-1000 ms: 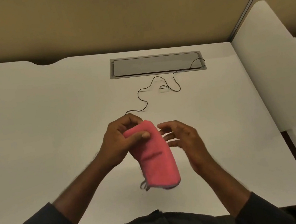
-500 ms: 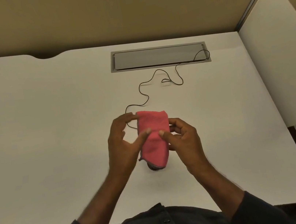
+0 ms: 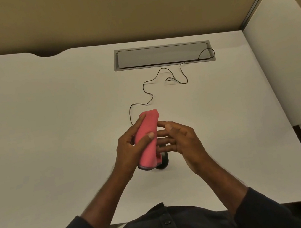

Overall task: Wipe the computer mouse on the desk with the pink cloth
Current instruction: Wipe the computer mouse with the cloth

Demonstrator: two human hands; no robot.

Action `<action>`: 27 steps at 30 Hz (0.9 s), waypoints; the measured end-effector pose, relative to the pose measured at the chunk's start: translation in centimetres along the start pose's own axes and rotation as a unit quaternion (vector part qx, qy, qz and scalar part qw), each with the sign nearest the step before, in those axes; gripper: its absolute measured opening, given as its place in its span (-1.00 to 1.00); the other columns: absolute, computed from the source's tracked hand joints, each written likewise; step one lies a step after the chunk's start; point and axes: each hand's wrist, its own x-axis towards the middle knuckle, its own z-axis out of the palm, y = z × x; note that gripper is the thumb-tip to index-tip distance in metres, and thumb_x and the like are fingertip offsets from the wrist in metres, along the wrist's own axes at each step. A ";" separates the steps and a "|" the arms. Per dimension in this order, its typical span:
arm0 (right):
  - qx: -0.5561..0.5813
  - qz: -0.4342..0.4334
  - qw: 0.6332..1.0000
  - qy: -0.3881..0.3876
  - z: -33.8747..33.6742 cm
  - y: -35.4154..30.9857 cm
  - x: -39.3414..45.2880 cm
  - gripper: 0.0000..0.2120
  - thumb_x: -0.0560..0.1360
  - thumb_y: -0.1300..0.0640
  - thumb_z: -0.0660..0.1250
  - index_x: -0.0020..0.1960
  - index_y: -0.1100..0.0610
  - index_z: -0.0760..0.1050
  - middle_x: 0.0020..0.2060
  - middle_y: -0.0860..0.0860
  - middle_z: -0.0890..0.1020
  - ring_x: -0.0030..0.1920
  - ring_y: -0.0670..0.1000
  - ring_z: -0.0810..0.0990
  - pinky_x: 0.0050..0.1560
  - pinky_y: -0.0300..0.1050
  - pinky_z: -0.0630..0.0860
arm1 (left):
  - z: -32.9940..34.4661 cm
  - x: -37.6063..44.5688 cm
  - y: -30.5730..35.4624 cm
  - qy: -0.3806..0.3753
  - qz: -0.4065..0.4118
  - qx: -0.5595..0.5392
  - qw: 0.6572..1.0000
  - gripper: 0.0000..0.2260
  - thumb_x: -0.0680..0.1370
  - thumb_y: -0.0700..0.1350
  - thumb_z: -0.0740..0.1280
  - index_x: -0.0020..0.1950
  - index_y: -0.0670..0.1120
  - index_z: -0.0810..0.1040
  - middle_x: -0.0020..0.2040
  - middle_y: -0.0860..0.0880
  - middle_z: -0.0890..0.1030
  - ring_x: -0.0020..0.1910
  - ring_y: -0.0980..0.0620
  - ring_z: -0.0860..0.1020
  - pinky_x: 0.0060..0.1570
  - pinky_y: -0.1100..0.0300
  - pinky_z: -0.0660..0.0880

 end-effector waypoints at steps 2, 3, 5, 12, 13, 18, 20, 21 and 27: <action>-0.040 -0.045 0.998 0.010 -0.8 1.1 0.5 -0.72 0.62 0.00 0.21 0.24 0.03 0.58 -0.04 0.09 0.71 -0.07 0.15 0.71 -0.10 0.00 0.65 | -0.9 -0.2 -0.6 0.005 -0.024 -0.036 0.999 -0.46 0.42 0.11 0.45 0.40 0.18 0.47 0.31 0.17 0.57 0.22 0.08 0.58 0.05 0.19 0.58; -0.075 -0.073 0.994 0.031 -1.5 1.9 0.7 -0.75 0.61 0.03 0.24 0.21 0.02 0.59 -0.08 0.07 0.72 -0.09 0.12 0.71 -0.11 0.00 0.65 | -1.5 -0.2 -1.0 0.011 -0.036 -0.046 0.998 -0.45 0.42 0.11 0.44 0.41 0.15 0.47 0.33 0.14 0.56 0.26 0.06 0.57 0.10 0.16 0.57; -0.182 -0.125 0.972 0.080 -3.1 4.3 1.2 -0.79 0.58 0.08 0.31 0.20 -0.01 0.59 -0.07 -0.03 0.71 -0.04 0.07 0.69 -0.06 0.07 0.63 | -2.8 -0.4 -1.8 0.026 -0.062 -0.063 0.996 -0.42 0.42 0.11 0.43 0.44 0.09 0.45 0.36 0.06 0.55 0.29 -0.01 0.55 0.21 0.02 0.53; -0.445 -0.116 0.886 -0.055 -6.6 11.6 1.8 0.00 0.34 -0.32 0.47 0.58 -0.11 -0.01 0.49 -0.25 0.24 0.46 -0.14 0.25 0.42 -0.13 0.25 | -6.7 -0.8 -2.8 0.070 -0.071 -0.026 0.995 -0.46 0.38 0.15 0.46 0.36 0.23 0.49 0.32 0.19 0.55 0.23 0.13 0.57 0.08 0.20 0.58; -0.460 -0.123 0.876 -0.070 -6.7 12.2 1.9 0.07 0.32 -0.36 0.47 0.59 -0.09 -0.08 0.53 -0.22 0.15 0.50 -0.14 0.18 0.45 -0.09 0.19 | -6.9 -0.8 -2.9 0.071 -0.071 -0.014 0.995 -0.47 0.38 0.15 0.46 0.35 0.25 0.49 0.32 0.21 0.55 0.21 0.14 0.58 0.04 0.22 0.59; -0.524 -0.168 0.829 -0.102 -6.3 13.2 2.5 0.14 0.31 -0.42 0.42 0.60 0.05 -0.11 0.58 -0.09 -0.02 0.57 -0.03 -0.04 0.54 0.03 -0.13 | -7.2 -0.7 -3.4 0.073 -0.074 0.021 0.994 -0.46 0.42 0.07 0.45 0.40 0.22 0.47 0.33 0.20 0.54 0.19 0.15 0.58 0.06 0.18 0.59; -0.539 -0.174 0.816 -0.112 -6.2 13.1 2.8 0.13 0.33 -0.43 0.40 0.60 0.08 -0.11 0.58 -0.08 0.00 0.57 -0.02 -0.03 0.54 0.12 -0.12 | -7.0 -0.6 -3.3 0.067 -0.073 0.029 0.995 -0.46 0.39 0.12 0.47 0.36 0.28 0.48 0.32 0.23 0.55 0.18 0.19 0.58 0.07 0.19 0.59; -0.543 -0.176 0.812 -0.118 -6.2 13.1 3.0 0.12 0.34 -0.43 0.38 0.60 0.08 -0.12 0.58 -0.07 0.00 0.57 -0.02 -0.03 0.53 0.14 -0.10 | -6.9 -0.5 -3.2 0.062 -0.071 0.034 0.995 -0.46 0.36 0.15 0.48 0.34 0.32 0.48 0.31 0.24 0.55 0.18 0.20 0.58 0.07 0.20 0.59; -0.580 -0.182 0.779 -0.155 -6.5 13.5 3.4 0.07 0.41 -0.43 0.29 0.60 0.14 -0.13 0.59 -0.02 -0.04 0.57 0.01 -0.04 0.53 0.18 -0.01 | -6.0 0.2 -3.6 0.040 -0.066 0.104 0.992 -0.40 0.35 0.21 0.44 0.39 0.30 0.43 0.28 0.22 0.53 0.15 0.13 0.57 0.01 0.19 0.58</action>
